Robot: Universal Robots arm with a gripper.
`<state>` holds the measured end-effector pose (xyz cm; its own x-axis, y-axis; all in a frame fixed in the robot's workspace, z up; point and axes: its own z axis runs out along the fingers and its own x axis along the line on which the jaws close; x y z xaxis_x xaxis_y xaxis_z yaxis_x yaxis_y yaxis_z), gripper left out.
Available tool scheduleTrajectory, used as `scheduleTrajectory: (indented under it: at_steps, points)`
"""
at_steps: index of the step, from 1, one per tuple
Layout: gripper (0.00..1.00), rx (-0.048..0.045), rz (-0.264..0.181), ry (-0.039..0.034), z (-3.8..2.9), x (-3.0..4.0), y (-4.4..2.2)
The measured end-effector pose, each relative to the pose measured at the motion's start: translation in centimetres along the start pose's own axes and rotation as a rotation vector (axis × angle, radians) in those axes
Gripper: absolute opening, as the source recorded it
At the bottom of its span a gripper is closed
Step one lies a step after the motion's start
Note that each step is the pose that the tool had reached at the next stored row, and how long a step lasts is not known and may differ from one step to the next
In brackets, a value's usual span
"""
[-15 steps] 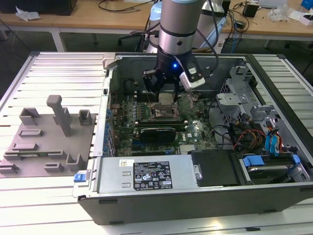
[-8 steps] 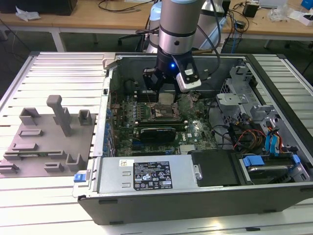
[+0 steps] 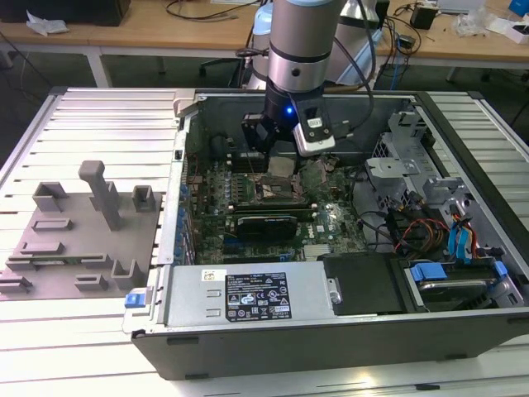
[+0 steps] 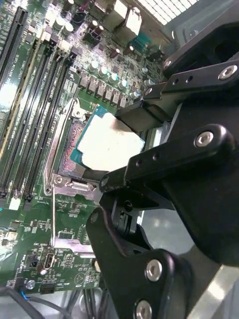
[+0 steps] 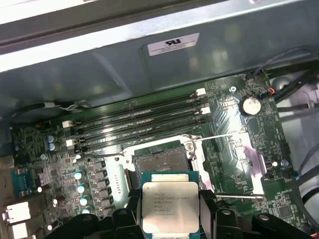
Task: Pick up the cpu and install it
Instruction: 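Place the cpu into insertion slot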
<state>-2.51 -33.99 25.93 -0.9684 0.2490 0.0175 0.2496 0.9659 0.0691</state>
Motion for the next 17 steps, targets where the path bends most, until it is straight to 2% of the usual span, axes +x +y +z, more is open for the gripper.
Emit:
scheduleTrajectory:
  at_steps: [7,14,17]
  points:
    - [0.55,-0.0012,0.068,-0.0047,0.0,0.0,0.0]
    - [0.55,-0.0033,0.191,-0.0132,0.03,0.0,0.0]
    - [0.55,-0.0044,0.259,-0.0179,0.04,0.0,-0.01]
